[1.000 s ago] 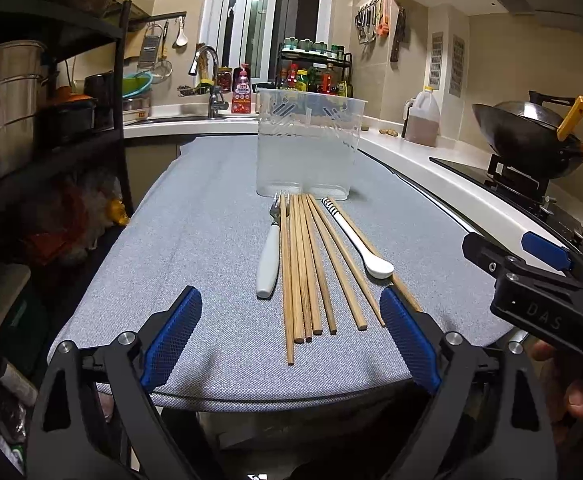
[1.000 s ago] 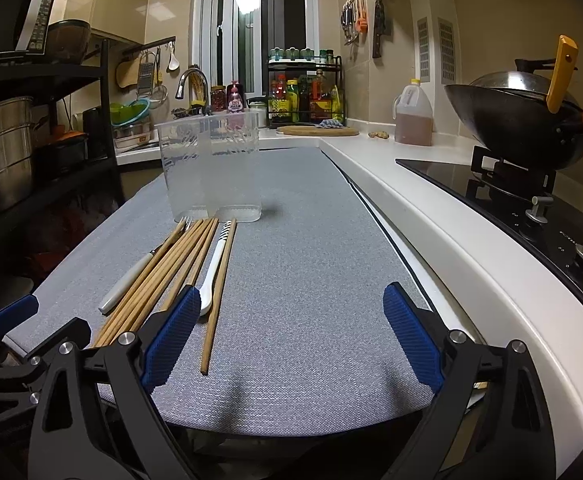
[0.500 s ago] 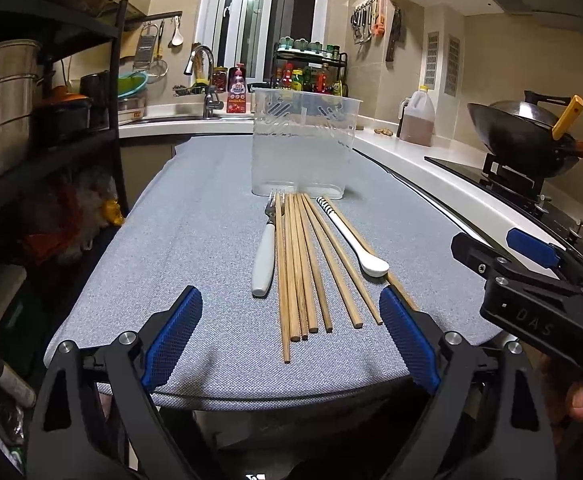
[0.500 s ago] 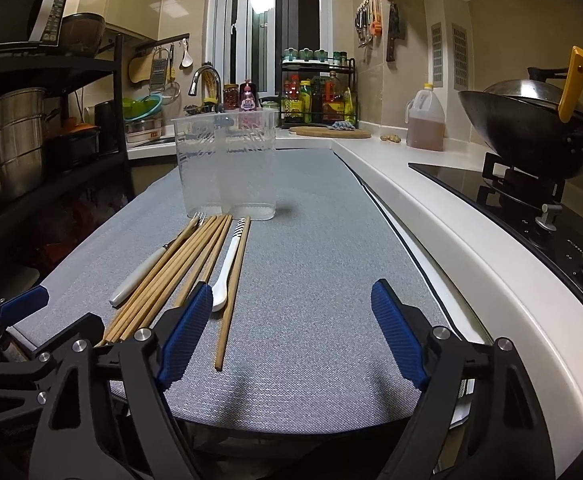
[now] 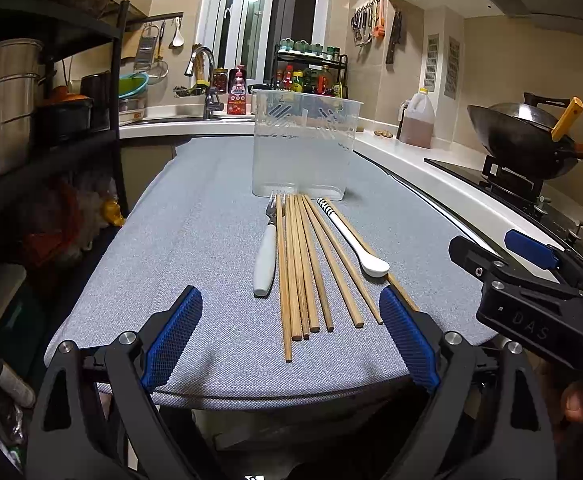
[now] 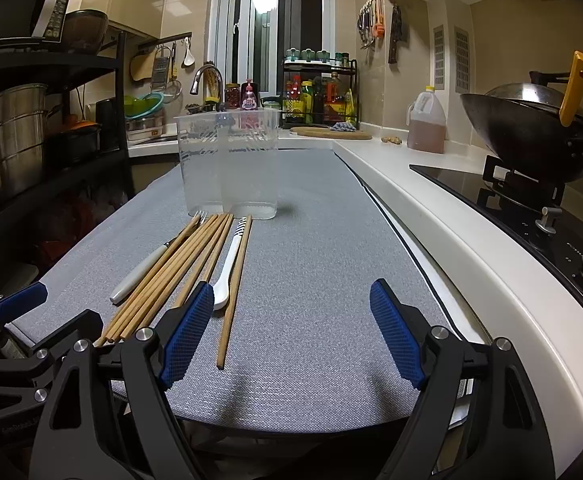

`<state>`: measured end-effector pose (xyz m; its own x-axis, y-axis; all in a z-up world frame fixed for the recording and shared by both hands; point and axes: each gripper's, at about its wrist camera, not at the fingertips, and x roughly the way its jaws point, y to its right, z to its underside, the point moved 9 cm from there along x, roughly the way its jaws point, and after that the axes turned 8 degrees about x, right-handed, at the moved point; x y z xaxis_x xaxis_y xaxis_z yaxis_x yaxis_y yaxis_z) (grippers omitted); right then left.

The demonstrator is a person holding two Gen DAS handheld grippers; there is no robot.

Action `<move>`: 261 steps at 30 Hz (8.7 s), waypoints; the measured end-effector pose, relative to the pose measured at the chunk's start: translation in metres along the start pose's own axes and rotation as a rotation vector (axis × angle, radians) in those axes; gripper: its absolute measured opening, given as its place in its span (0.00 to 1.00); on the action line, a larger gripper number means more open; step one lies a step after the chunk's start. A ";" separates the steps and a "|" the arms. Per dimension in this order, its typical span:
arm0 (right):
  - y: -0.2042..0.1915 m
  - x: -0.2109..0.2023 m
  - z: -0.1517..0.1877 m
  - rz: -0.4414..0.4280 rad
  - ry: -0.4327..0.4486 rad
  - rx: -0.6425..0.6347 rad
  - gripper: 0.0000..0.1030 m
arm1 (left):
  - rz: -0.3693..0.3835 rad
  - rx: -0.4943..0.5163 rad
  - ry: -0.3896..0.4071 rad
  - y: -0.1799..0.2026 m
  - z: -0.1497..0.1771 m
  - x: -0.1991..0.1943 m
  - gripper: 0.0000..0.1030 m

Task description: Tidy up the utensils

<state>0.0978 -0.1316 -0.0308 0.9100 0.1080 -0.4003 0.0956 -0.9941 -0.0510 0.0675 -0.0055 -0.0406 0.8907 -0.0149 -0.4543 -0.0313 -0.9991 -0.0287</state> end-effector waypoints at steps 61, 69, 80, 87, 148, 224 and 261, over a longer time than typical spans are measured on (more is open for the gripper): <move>-0.028 0.057 0.041 -0.090 -0.217 -0.023 0.06 | -0.036 -0.074 -0.141 -0.043 0.010 0.070 0.42; -0.009 0.055 0.039 -0.022 -0.204 0.013 0.06 | -0.025 -0.023 -0.144 -0.036 0.010 0.073 0.16; 0.003 0.056 0.037 0.012 -0.196 0.021 0.10 | -0.064 -0.013 -0.128 -0.057 0.022 0.045 0.20; 0.008 0.060 0.035 0.009 -0.201 0.043 0.21 | -0.075 -0.010 -0.103 -0.052 0.010 0.058 0.34; -0.016 0.011 -0.129 -0.065 0.029 0.029 0.06 | -0.093 0.005 0.070 -0.091 -0.108 0.025 0.16; -0.025 0.077 -0.224 -0.144 -0.069 0.072 0.46 | 0.088 -0.021 0.065 -0.075 -0.240 0.043 0.44; -0.048 0.092 0.027 -0.218 -0.419 0.216 0.20 | 0.035 0.026 -0.215 -0.027 0.026 0.046 0.08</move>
<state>0.1658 -0.0736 -0.0895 0.6342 0.3502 -0.6893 0.1392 -0.9287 -0.3437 0.0970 0.0216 -0.0841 0.7719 -0.0378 -0.6346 -0.0747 -0.9967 -0.0314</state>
